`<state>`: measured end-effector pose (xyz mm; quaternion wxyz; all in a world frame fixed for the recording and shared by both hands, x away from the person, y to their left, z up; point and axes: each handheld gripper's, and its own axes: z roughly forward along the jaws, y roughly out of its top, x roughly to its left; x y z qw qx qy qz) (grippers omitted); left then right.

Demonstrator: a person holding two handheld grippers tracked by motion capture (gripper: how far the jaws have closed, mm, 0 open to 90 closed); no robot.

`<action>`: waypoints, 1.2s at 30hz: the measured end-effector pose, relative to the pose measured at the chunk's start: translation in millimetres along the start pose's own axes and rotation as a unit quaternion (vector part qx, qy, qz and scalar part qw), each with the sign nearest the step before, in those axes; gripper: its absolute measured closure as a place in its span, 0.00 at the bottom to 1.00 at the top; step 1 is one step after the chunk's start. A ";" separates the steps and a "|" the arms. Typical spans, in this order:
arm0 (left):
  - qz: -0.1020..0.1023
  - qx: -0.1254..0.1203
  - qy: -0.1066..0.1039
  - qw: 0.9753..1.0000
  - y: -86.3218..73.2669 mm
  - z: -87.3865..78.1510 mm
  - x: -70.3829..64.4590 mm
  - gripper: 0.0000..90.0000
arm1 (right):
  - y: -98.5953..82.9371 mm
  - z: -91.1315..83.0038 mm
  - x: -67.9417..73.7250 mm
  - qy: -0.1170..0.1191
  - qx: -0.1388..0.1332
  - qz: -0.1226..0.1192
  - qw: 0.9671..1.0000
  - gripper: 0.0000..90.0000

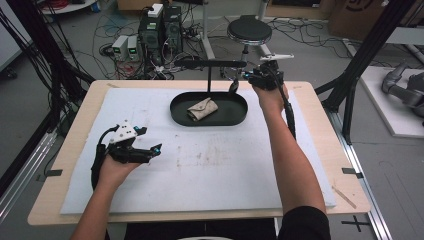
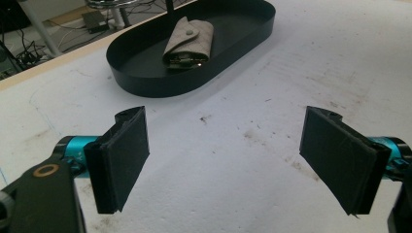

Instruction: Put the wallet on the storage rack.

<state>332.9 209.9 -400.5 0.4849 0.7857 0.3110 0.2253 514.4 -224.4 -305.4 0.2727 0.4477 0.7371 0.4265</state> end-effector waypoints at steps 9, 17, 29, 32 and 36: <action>0.002 -0.001 0.004 1.000 1.2 -0.1 -0.7 0.20 | -3.0 -22.2 -5.0 0.019 0.011 -0.002 1.000 0.51; 0.001 0.000 0.006 1.000 1.4 -0.1 0.4 0.20 | -26.6 -44.5 -2.8 0.039 0.028 -0.034 0.998 0.43; 0.002 0.003 0.004 1.000 0.7 2.1 -0.8 0.20 | -47.4 -75.3 -0.4 0.046 0.049 -0.041 0.997 0.36; 0.000 0.005 0.004 1.000 -0.4 2.8 0.2 0.20 | -56.4 -82.7 2.8 0.047 0.025 -0.055 0.997 0.36; -0.002 0.006 0.005 1.000 -1.5 2.9 0.7 0.20 | -74.3 -88.4 1.3 0.055 0.028 -0.047 0.997 0.36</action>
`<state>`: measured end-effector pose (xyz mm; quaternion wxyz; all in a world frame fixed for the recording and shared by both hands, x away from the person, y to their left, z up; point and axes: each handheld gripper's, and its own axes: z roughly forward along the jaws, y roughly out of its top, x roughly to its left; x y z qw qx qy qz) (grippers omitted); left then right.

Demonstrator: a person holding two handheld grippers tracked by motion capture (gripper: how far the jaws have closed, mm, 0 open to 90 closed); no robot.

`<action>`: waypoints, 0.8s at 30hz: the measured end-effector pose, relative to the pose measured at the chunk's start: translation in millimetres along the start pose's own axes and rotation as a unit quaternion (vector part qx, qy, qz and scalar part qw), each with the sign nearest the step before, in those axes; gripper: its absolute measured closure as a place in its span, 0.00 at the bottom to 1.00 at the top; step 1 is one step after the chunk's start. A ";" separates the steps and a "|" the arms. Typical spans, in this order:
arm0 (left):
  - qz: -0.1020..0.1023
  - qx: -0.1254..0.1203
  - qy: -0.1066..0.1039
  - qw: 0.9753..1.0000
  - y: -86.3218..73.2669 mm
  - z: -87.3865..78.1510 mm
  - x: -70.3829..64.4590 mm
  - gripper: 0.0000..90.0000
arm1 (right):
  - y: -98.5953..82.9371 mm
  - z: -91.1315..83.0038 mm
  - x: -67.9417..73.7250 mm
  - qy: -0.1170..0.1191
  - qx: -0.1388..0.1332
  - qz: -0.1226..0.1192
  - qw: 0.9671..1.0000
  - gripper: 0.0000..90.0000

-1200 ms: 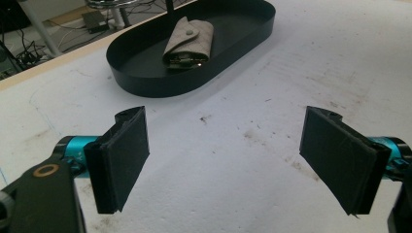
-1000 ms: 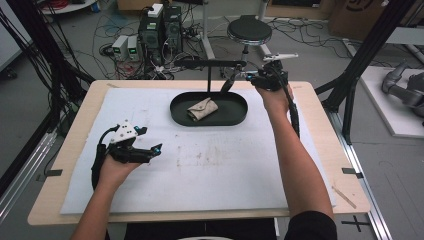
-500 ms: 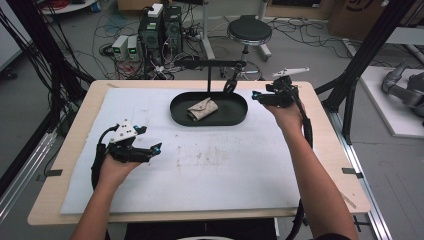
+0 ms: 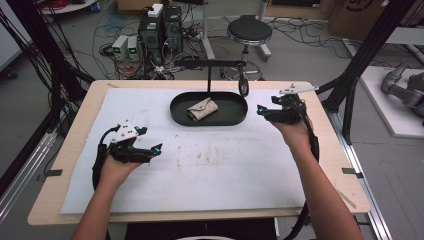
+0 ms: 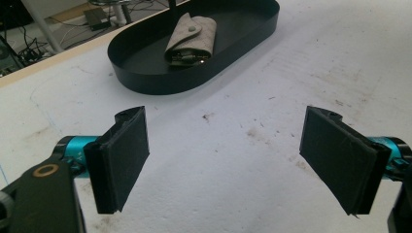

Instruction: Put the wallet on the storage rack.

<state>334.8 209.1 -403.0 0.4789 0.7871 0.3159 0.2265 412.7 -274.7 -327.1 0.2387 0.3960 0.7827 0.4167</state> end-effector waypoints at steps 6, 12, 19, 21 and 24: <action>-0.001 -0.001 0.000 1.000 -0.4 1.2 -0.4 0.20 | -37.8 -9.6 -3.3 0.007 -0.001 0.026 1.000 0.32; -0.005 0.001 -0.001 1.000 -3.0 3.3 -0.3 0.20 | -77.6 -17.0 -1.2 0.007 -0.011 0.047 0.999 0.29; -0.015 0.001 -0.004 1.000 -7.6 6.5 0.4 0.20 | -105.3 -16.5 1.8 -0.003 -0.017 0.056 0.998 0.24; -0.018 0.000 -0.004 1.000 -8.8 6.8 0.5 0.20 | -109.8 -17.3 3.5 -0.006 -0.018 0.055 0.998 0.23; -0.020 0.002 -0.006 1.000 -10.2 6.9 0.4 0.20 | -114.1 -19.2 3.2 -0.009 -0.017 0.054 0.998 0.23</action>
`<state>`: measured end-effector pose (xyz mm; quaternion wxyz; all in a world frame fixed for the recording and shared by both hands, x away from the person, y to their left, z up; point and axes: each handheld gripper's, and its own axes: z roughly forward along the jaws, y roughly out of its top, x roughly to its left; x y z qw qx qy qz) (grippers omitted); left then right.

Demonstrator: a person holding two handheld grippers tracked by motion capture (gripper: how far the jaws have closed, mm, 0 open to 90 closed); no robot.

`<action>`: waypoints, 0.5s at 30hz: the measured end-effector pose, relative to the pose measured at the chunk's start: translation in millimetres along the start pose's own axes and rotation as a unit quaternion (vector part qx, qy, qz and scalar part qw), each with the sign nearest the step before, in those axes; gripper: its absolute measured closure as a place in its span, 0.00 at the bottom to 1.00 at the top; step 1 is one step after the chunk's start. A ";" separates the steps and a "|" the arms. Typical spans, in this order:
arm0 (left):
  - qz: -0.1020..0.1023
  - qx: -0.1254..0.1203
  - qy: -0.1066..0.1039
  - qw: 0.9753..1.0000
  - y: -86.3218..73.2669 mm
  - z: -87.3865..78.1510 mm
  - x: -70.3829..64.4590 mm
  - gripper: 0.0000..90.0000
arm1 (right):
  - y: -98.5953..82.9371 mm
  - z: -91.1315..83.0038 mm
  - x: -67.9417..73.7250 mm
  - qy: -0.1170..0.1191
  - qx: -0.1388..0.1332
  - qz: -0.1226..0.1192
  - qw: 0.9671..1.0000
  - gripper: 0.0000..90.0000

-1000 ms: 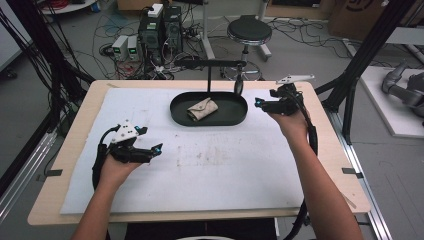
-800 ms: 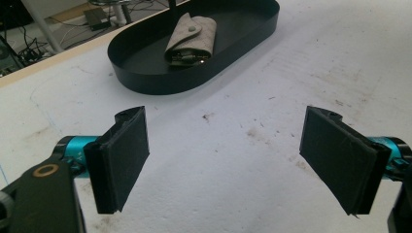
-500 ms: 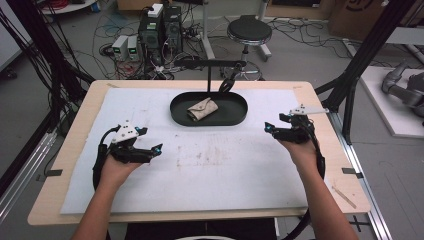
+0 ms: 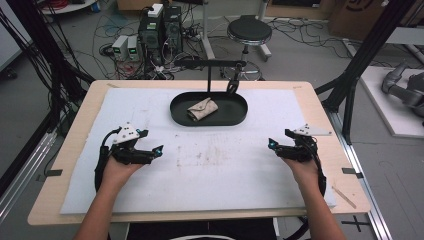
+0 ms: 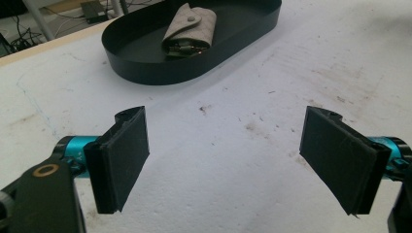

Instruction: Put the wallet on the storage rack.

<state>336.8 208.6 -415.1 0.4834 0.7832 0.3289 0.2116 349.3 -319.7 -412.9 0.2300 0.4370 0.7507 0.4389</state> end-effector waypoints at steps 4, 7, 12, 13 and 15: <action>-0.002 -0.001 0.002 1.000 -0.3 1.2 0.3 0.20 | -1.1 -1.8 -4.7 -0.004 -0.003 0.008 1.000 0.23; -0.002 0.001 0.001 1.000 -0.3 1.4 0.3 0.20 | -2.2 -2.4 -5.7 -0.005 0.001 0.011 1.000 0.22; -0.003 0.003 0.002 1.000 -1.6 2.2 2.4 0.20 | -2.6 -1.2 -8.5 -0.007 0.002 0.014 1.000 0.22; -0.003 0.004 0.003 1.000 -2.2 2.3 2.5 0.20 | -2.7 -0.8 -8.8 -0.007 0.004 0.015 1.000 0.22; -0.004 0.004 0.002 1.000 -3.2 2.6 2.2 0.20 | -3.1 -0.9 -9.2 -0.007 0.006 0.015 1.000 0.22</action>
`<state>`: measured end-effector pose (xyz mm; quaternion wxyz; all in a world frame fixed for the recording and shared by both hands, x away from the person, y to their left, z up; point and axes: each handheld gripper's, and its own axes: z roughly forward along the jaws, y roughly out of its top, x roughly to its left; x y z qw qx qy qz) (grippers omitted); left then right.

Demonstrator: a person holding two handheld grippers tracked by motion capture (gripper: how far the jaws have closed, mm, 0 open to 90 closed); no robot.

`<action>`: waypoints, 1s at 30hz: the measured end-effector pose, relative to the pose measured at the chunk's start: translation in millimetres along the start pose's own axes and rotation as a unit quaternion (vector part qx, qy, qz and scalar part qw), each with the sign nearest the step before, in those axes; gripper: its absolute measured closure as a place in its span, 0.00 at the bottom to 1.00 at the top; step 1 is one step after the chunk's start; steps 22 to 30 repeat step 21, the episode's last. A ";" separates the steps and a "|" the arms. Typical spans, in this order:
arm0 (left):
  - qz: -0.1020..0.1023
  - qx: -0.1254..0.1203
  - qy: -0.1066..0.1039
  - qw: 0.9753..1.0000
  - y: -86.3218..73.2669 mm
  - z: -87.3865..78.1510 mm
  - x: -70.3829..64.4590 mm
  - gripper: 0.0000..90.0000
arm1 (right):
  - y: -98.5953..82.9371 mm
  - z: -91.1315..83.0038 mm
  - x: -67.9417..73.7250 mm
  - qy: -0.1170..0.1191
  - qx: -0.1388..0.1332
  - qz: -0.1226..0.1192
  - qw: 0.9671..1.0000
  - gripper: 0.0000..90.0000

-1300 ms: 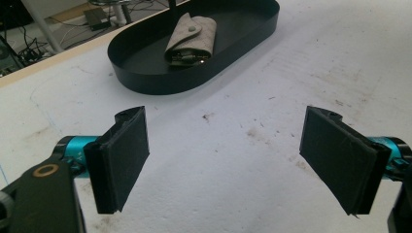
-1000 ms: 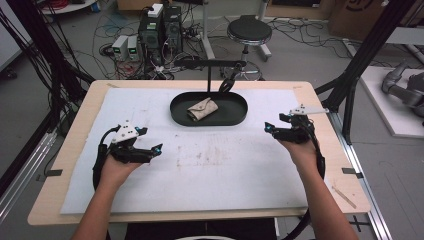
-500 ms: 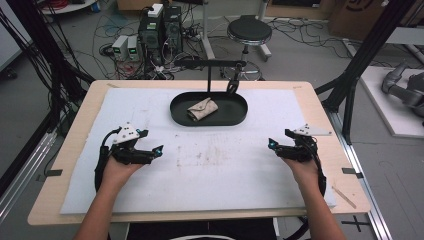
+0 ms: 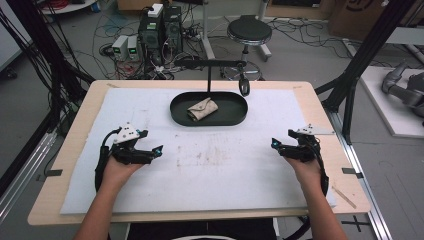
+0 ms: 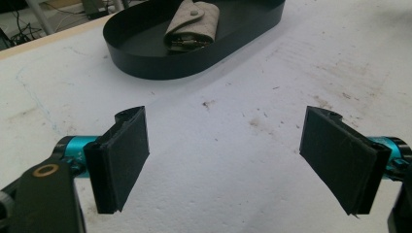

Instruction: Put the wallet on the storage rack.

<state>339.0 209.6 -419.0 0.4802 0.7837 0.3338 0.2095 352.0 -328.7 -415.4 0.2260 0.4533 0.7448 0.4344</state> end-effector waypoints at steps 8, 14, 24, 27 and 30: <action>0.001 0.004 0.001 1.000 -1.1 -0.8 0.0 0.20 | -0.6 1.8 -1.1 -0.004 0.006 -0.002 1.000 0.22; -0.001 0.005 0.000 1.000 -1.9 -0.4 -0.4 0.20 | -0.7 2.9 -1.7 -0.006 0.009 -0.004 1.000 0.22; -0.001 0.009 0.002 1.000 -2.3 -0.1 0.0 0.20 | -0.9 3.1 -2.0 -0.009 0.012 -0.003 1.000 0.22; -0.001 0.009 0.002 1.000 -2.3 -0.1 0.0 0.20 | -0.9 3.1 -2.0 -0.009 0.012 -0.003 1.000 0.22; -0.001 0.009 0.002 1.000 -2.3 -0.1 0.0 0.20 | -0.9 3.1 -2.0 -0.009 0.012 -0.003 1.000 0.22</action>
